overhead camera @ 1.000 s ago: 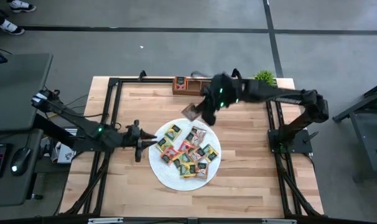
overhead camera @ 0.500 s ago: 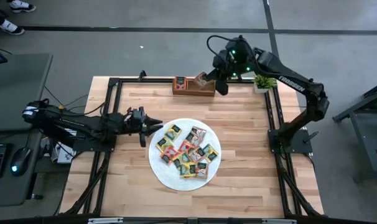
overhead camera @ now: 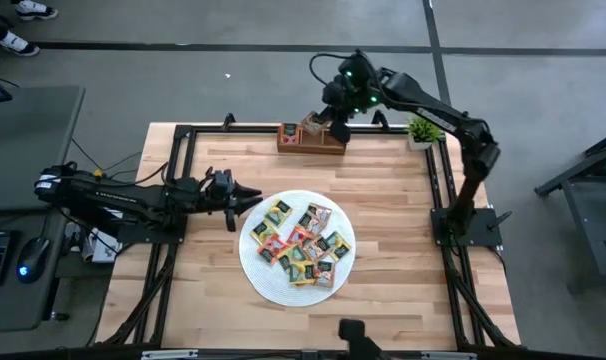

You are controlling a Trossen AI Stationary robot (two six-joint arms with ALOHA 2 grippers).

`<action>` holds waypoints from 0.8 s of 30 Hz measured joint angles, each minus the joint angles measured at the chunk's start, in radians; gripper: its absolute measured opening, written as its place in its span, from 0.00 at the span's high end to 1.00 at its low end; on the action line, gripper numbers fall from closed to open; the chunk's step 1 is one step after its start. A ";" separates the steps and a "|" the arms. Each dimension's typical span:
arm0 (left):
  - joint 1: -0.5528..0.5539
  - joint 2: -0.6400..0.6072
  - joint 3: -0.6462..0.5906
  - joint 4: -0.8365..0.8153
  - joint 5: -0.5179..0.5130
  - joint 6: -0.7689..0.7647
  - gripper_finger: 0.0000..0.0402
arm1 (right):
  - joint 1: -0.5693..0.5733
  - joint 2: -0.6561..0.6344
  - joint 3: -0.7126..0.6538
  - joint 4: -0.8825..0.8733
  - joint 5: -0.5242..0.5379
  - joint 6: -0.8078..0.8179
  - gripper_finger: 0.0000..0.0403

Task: Pick & Place Tea
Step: Put the brown tea bag into the middle section of the wooden organizer

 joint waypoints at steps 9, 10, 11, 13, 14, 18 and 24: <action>0.000 0.000 0.000 -0.007 0.020 0.014 0.75 | -0.030 0.274 0.454 -0.259 0.058 -0.111 1.00; 0.000 0.000 0.000 -0.008 0.023 0.015 0.75 | -0.036 0.303 0.489 -0.276 0.058 -0.115 1.00; 0.000 0.000 0.000 -0.008 0.025 0.016 0.75 | -0.041 0.315 0.485 -0.261 0.057 -0.117 1.00; 0.000 0.000 0.000 -0.008 0.031 0.017 0.75 | -0.056 0.314 0.435 -0.228 0.053 -0.117 1.00; 0.000 0.000 0.000 -0.009 0.034 0.018 0.75 | -0.062 0.319 0.419 -0.226 0.053 -0.117 1.00; 0.000 0.000 0.000 -0.020 0.045 0.020 0.75 | -0.078 0.340 0.361 -0.212 0.051 -0.122 1.00; 0.000 0.000 0.000 -0.069 0.050 0.017 0.75 | -0.078 0.354 0.259 -0.097 0.052 -0.149 1.00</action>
